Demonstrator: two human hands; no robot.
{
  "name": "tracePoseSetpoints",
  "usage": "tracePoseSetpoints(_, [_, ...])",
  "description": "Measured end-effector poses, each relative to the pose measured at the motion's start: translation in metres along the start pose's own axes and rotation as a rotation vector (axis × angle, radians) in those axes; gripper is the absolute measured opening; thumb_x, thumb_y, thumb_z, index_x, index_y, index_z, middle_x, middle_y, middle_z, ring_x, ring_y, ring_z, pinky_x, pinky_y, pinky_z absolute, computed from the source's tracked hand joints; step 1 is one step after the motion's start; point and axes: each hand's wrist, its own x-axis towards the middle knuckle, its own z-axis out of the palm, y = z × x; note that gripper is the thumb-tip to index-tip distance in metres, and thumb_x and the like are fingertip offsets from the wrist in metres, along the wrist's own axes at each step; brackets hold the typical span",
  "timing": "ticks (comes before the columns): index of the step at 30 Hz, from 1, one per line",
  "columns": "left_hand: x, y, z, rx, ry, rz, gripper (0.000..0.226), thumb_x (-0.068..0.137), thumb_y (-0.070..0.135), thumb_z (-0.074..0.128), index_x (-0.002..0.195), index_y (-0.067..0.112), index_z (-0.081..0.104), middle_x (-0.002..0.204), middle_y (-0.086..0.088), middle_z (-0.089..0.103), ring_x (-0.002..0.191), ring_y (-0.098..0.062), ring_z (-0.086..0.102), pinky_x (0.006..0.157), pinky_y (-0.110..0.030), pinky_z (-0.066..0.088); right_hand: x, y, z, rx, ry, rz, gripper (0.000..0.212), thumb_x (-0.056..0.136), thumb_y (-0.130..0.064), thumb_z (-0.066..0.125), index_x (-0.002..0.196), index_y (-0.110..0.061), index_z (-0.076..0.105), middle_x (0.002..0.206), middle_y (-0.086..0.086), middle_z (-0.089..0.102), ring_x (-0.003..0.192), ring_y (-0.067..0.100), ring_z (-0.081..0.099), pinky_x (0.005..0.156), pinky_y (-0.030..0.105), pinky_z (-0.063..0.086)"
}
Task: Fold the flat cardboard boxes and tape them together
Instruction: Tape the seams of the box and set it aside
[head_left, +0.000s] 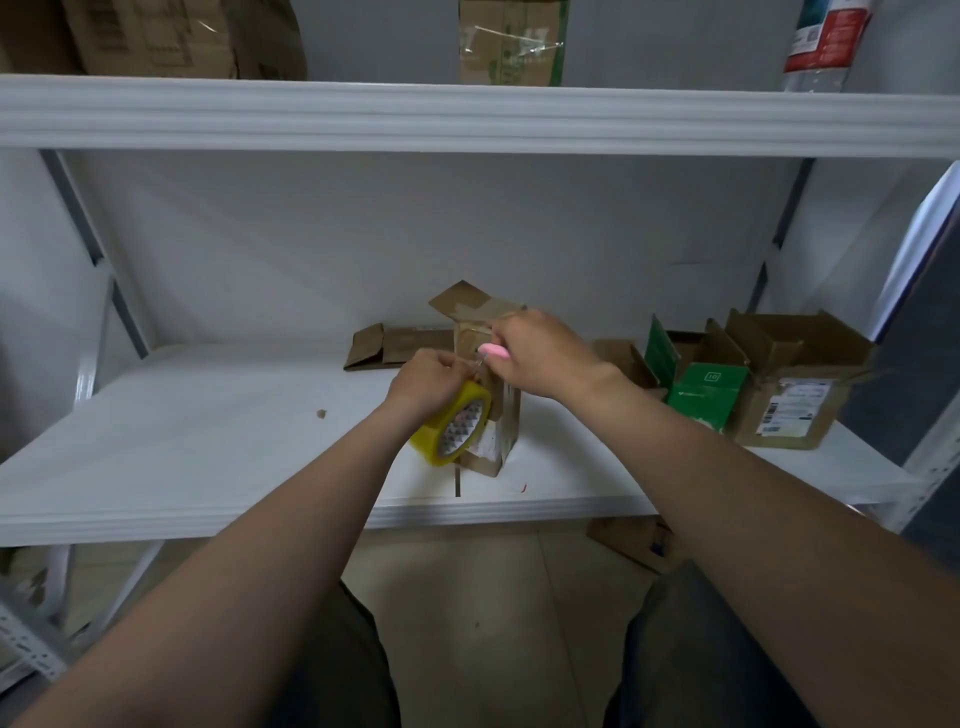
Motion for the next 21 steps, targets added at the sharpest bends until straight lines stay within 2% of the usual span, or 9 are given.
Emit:
tracePoseSetpoints(5, [0.000,0.005,0.002,0.131,0.036,0.019,0.027,0.099,0.034,0.052,0.083,0.034,0.073,0.101,0.002,0.072,0.095,-0.023,0.065,0.081,-0.035,0.052,-0.002,-0.013,0.004,-0.124,0.028,-0.016,0.026,0.099,-0.030,0.053,0.102,-0.007,0.066,0.111,0.013,0.064,0.101,0.037,0.062,0.078,0.038,0.048])
tracePoseSetpoints(10, [0.000,0.009,0.004,0.204,0.064,-0.016,0.032,0.097,0.040,0.050,0.076,0.035,0.073,0.097,0.002,0.073,0.089,-0.024,0.065,0.072,-0.032,0.048,-0.005,-0.022,0.001,-0.185,0.027,0.024,0.026,0.101,-0.025,0.053,0.111,-0.005,0.067,0.121,0.013,0.059,0.108,0.038,0.062,0.079,0.039,0.048])
tracePoseSetpoints(14, [0.000,0.008,0.003,0.230,0.080,-0.033,0.032,0.096,0.040,0.052,0.069,0.039,0.068,0.098,0.002,0.072,0.091,-0.026,0.065,0.074,-0.033,0.049,-0.002,-0.021,-0.005,-0.177,-0.027,0.000,0.031,0.099,-0.024,0.058,0.119,-0.001,0.065,0.132,0.013,0.054,0.114,0.037,0.060,0.084,0.039,0.049])
tracePoseSetpoints(18, [-0.004,-0.006,0.000,0.252,0.101,-0.080,0.029,0.097,0.038,0.050,0.082,0.035,0.075,0.103,0.000,0.072,0.089,-0.026,0.063,0.076,-0.034,0.050,-0.009,-0.002,0.004,-0.085,-0.038,0.001,0.045,0.092,-0.020,0.064,0.135,-0.007,0.058,0.142,0.004,0.051,0.122,0.030,0.056,0.095,0.039,0.052])
tracePoseSetpoints(19, [-0.005,-0.010,-0.001,0.251,0.105,-0.098,0.029,0.098,0.037,0.049,0.087,0.034,0.076,0.105,0.000,0.071,0.090,-0.026,0.062,0.077,-0.034,0.050,-0.010,0.004,0.006,-0.055,-0.036,0.004,0.044,0.091,-0.022,0.066,0.132,-0.008,0.060,0.142,0.003,0.052,0.122,0.029,0.056,0.095,0.037,0.051])
tracePoseSetpoints(21, [-0.008,-0.018,-0.001,0.186,0.117,-0.146,0.030,0.100,0.037,0.047,0.096,0.030,0.077,0.113,-0.002,0.070,0.096,-0.027,0.062,0.084,-0.037,0.051,-0.013,0.009,0.008,-0.005,-0.043,-0.006,0.022,0.090,-0.025,0.067,0.104,-0.008,0.067,0.145,0.001,0.051,0.118,0.027,0.057,0.091,0.031,0.047])
